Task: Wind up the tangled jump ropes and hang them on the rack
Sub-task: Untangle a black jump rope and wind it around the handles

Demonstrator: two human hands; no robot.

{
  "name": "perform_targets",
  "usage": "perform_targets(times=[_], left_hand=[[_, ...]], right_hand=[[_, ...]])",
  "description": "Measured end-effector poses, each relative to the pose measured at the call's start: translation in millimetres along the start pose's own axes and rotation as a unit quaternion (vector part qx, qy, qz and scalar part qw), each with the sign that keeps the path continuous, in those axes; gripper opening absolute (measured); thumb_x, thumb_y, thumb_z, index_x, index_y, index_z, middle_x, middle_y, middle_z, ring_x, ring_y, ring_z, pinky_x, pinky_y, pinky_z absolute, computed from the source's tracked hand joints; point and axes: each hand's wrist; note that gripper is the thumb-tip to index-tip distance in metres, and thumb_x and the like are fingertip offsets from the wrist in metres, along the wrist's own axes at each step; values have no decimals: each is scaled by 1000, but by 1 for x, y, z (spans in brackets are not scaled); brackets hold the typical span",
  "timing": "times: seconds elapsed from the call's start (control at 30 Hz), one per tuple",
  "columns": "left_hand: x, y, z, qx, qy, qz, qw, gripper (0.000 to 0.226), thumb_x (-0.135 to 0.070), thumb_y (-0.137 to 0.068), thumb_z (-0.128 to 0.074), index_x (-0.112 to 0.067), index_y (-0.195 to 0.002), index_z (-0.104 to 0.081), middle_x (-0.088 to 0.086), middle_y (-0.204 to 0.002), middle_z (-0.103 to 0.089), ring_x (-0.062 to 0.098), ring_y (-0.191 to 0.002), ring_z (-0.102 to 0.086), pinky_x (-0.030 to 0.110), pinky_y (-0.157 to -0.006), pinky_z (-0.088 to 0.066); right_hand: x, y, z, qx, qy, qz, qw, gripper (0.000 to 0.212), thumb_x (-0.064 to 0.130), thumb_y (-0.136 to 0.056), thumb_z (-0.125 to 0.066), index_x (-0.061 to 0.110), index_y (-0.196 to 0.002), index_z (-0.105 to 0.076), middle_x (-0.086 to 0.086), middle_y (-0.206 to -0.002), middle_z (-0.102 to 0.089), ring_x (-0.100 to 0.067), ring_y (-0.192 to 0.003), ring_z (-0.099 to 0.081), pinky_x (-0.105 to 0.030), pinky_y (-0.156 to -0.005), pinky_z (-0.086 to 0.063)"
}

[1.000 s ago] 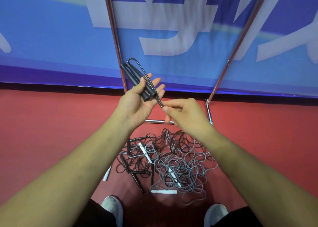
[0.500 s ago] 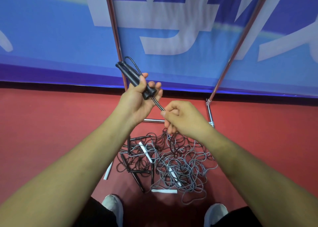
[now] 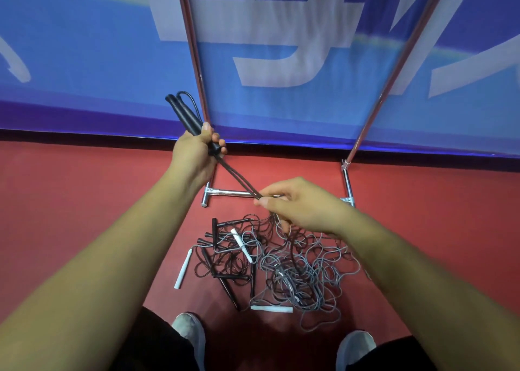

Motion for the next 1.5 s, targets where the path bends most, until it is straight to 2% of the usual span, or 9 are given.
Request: perform_targets(times=[0.13, 0.23, 0.37, 0.5, 0.63, 0.77, 0.97, 1.13, 1.5], left_hand=[[5, 5, -2, 10, -22, 53, 998, 7, -10, -106, -45, -10, -99, -45, 14, -83, -62, 29, -75, -72, 34, -67, -62], [10, 6, 0, 47, -172, 43, 983, 3, -8, -105, -46, -9, -105, -43, 8, -73, -57, 22, -62, -65, 28, -55, -56], [19, 15, 0, 130, -413, 13, 901, 13, -10, -103, -52, -13, -91, -45, 6, -67, -52, 19, -53, -51, 31, -56, -46], [21, 36, -8, 227, -501, 24, 835, 13, -9, -103, -51, -14, -92, -47, 8, -68, -56, 18, -52, -52, 27, -48, -45], [15, 51, -12, 292, -501, 69, 812, 19, -8, -106, -43, -16, -88, -42, 8, -64, -55, 12, -43, -48, 19, -41, -38], [12, 48, -7, 343, -387, 149, 843, 17, -7, -104, -45, -14, -90, -37, 6, -59, -44, 18, -49, -42, 23, -44, -34], [12, 48, -2, 422, -249, 246, 836, 20, -24, -94, -54, -12, -91, -38, 7, -64, -44, 17, -55, -43, 23, -49, -33], [10, 50, 2, 467, -275, 262, 798, 24, -30, -96, -50, -8, -90, -43, 7, -69, -46, 18, -59, -47, 24, -54, -36], [23, 77, -7, 578, -543, 158, 588, 42, -39, -105, -38, -2, -86, -44, 13, -67, -49, 22, -60, -40, 26, -57, -39]], right_hand=[[7, 8, 11, -14, -9, 57, 998, 7, 23, -94, -67, 20, -96, -73, 22, -53, -57, 6, -50, -51, -8, -56, -36], [8, 8, 21, -73, 17, 91, 993, 8, 18, -92, -70, 21, -85, -74, 19, -58, -61, 5, -54, -51, -9, -57, -36], [6, 9, 44, -172, 67, 109, 977, 10, 21, -89, -71, 20, -80, -74, 1, -66, -65, -1, -57, -47, -21, -58, -39], [-5, 8, 65, -242, 67, 88, 964, 4, 22, -84, -77, 19, -81, -77, 11, -61, -64, 2, -55, -50, -19, -60, -40], [-20, 3, 82, -279, 77, 60, 955, 11, 28, -77, -83, 20, -76, -76, 1, -65, -69, -9, -59, -55, -28, -64, -44], [-30, 3, 92, -282, 109, 53, 952, 15, 28, -76, -84, 15, -77, -75, -9, -73, -70, -27, -76, -64, -35, -70, -49], [-33, 5, 103, -270, 129, 51, 953, 9, 26, -79, -81, 23, -75, -74, -10, -74, -71, -27, -76, -64, -35, -71, -50], [-34, 3, 103, -271, 136, 44, 952, 10, 27, -79, -82, 19, -77, -75, -9, -72, -70, -20, -68, -61, -35, -70, -50], [-28, -5, 82, -244, 138, 44, 959, 12, 30, -70, -88, 24, -73, -77, 5, -70, -72, -16, -75, -66, -36, -73, -54]])
Point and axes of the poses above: each hand's wrist, its own y-axis away from the middle knuckle, its own z-axis out of the back of the hand, x = y × z
